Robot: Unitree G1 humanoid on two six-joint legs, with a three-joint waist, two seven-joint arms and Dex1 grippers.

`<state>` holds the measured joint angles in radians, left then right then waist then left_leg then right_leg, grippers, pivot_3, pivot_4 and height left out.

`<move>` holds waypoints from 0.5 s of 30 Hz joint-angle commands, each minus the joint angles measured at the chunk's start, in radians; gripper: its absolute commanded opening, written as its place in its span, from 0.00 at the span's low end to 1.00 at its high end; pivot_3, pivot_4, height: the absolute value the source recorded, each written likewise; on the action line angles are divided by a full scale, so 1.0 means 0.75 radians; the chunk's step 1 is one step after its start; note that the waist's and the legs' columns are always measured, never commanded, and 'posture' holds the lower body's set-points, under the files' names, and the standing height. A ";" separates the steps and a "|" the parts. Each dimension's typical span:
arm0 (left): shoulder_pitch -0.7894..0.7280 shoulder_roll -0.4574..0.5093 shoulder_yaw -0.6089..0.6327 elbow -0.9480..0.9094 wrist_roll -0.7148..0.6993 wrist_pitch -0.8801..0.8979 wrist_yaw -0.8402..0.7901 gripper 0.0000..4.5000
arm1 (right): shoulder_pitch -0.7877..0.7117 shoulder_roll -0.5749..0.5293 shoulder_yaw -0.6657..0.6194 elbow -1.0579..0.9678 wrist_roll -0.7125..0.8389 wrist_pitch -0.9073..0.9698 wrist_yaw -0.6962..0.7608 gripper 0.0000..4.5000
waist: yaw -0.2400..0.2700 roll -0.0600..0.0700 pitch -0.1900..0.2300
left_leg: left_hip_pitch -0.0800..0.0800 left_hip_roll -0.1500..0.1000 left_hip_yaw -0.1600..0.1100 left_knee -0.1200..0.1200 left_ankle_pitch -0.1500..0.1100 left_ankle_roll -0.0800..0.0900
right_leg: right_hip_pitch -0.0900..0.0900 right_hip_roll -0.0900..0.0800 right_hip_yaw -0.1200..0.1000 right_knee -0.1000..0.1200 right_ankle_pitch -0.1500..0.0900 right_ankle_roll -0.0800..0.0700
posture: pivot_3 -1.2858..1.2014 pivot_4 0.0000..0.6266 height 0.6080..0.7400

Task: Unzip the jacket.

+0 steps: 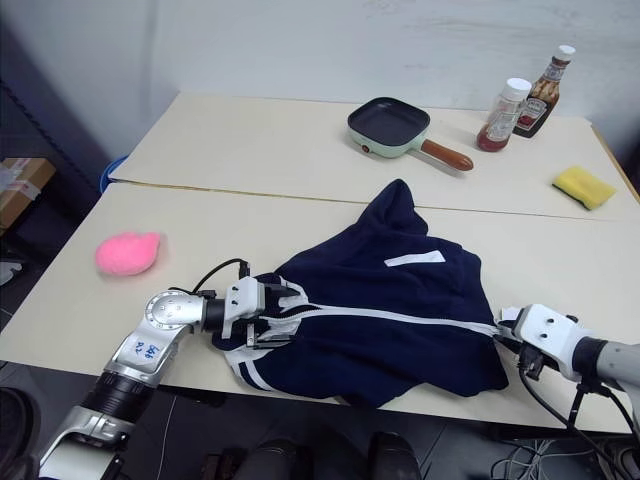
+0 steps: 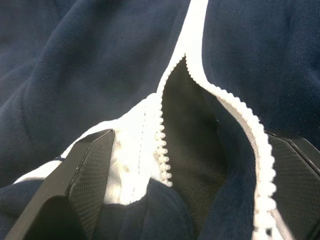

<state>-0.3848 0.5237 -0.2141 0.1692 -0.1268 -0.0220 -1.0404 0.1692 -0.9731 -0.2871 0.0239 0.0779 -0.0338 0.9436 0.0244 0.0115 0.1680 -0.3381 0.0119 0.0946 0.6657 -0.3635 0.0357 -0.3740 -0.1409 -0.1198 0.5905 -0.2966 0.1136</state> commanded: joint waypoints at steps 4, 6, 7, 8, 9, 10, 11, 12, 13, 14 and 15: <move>0.043 0.018 -0.043 0.042 0.058 0.027 -0.001 1.00 | 0.014 -0.052 -0.031 0.029 -0.033 0.033 -0.018 0.01 | 0.000 0.000 0.000 | 0.000 0.000 0.000 0.000 0.000 0.000 | 0.000 0.000 0.000 0.000 0.000 0.000 | 0.52 0.24 1.00; 0.043 0.013 -0.046 0.046 0.059 0.024 0.003 1.00 | 0.019 -0.063 -0.041 0.026 -0.037 0.032 -0.019 0.01 | 0.000 0.000 0.000 | 0.000 0.000 0.000 0.000 0.000 0.000 | 0.000 0.000 0.000 0.000 0.000 0.000 | 0.52 0.24 1.00; 0.043 0.012 -0.047 0.049 0.060 0.022 0.004 1.00 | 0.020 -0.069 -0.051 0.026 -0.039 0.025 -0.023 0.01 | 0.000 0.000 0.000 | 0.000 0.000 0.000 0.000 0.000 0.000 | 0.000 0.000 0.000 0.000 0.000 0.000 | 0.52 0.24 1.00; 0.042 0.011 -0.047 0.052 0.061 0.020 0.006 1.00 | 0.024 -0.078 -0.061 0.024 -0.037 0.026 -0.020 0.01 | 0.001 0.000 0.000 | 0.000 0.000 0.000 0.000 0.000 0.000 | 0.000 0.000 0.000 0.000 0.000 0.000 | 0.52 0.24 1.00; 0.042 0.011 -0.047 0.054 0.062 0.019 0.006 1.00 | 0.036 -0.091 -0.081 0.022 -0.035 0.034 -0.015 0.01 | 0.002 0.000 0.000 | 0.000 0.000 -0.001 0.000 0.000 0.000 | 0.000 0.000 0.000 0.000 0.000 0.000 | 0.52 0.24 1.00; 0.041 0.011 -0.047 0.055 0.063 0.018 0.007 1.00 | 0.053 -0.111 -0.107 0.025 -0.036 0.036 -0.005 0.01 | 0.003 0.000 0.000 | 0.000 0.000 -0.001 0.000 0.000 0.000 | 0.000 0.000 -0.001 0.000 0.000 0.000 | 0.52 0.24 1.00; 0.041 0.011 -0.046 0.056 0.063 0.019 0.010 1.00 | 0.075 -0.130 -0.135 0.025 -0.030 0.040 0.015 0.01 | 0.004 0.001 0.000 | -0.001 0.000 -0.001 0.000 0.000 0.000 | 0.000 0.000 -0.001 0.000 0.000 0.000 | 0.52 0.24 1.00; 0.042 0.011 -0.046 0.057 0.063 0.019 0.011 1.00 | 0.096 -0.143 -0.167 0.031 -0.015 0.027 0.038 0.01 | 0.004 0.001 0.000 | -0.001 0.000 -0.001 -0.001 0.000 0.000 | -0.001 0.000 -0.001 -0.001 0.000 0.000 | 0.52 0.24 1.00; 0.043 0.011 -0.045 0.057 0.064 0.019 0.012 1.00 | 0.110 -0.150 -0.187 0.035 -0.004 0.017 0.054 0.01 | 0.004 0.001 0.000 | -0.001 0.000 -0.001 -0.001 0.000 0.000 | -0.001 0.000 -0.001 -0.001 0.000 0.000 | 0.52 0.24 1.00; 0.044 0.011 -0.046 0.058 0.064 0.018 0.012 1.00 | 0.123 -0.156 -0.209 0.040 0.004 0.026 0.062 0.01 | 0.002 0.001 0.000 | -0.001 0.000 -0.001 -0.001 0.000 0.000 | -0.001 0.000 -0.001 -0.001 0.000 0.000 | 0.52 0.24 1.00; 0.045 0.011 -0.048 0.059 0.065 0.015 0.009 1.00 | 0.125 -0.165 -0.224 0.068 -0.012 -0.001 0.052 0.01 | 0.002 0.001 0.000 | -0.001 0.000 -0.001 -0.001 0.000 0.000 | -0.001 0.001 -0.001 -0.001 0.000 0.000 | 0.52 0.24 1.00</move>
<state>-0.3840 0.5194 -0.2170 0.1707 -0.1268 -0.0244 -1.0363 0.2572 -1.0680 -0.3993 0.0495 0.0672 -0.0223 0.9811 0.0259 0.0121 0.1681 -0.3392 0.0119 0.0943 0.6651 -0.3637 0.0358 -0.3744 -0.1404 -0.1204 0.5895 -0.2966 0.1136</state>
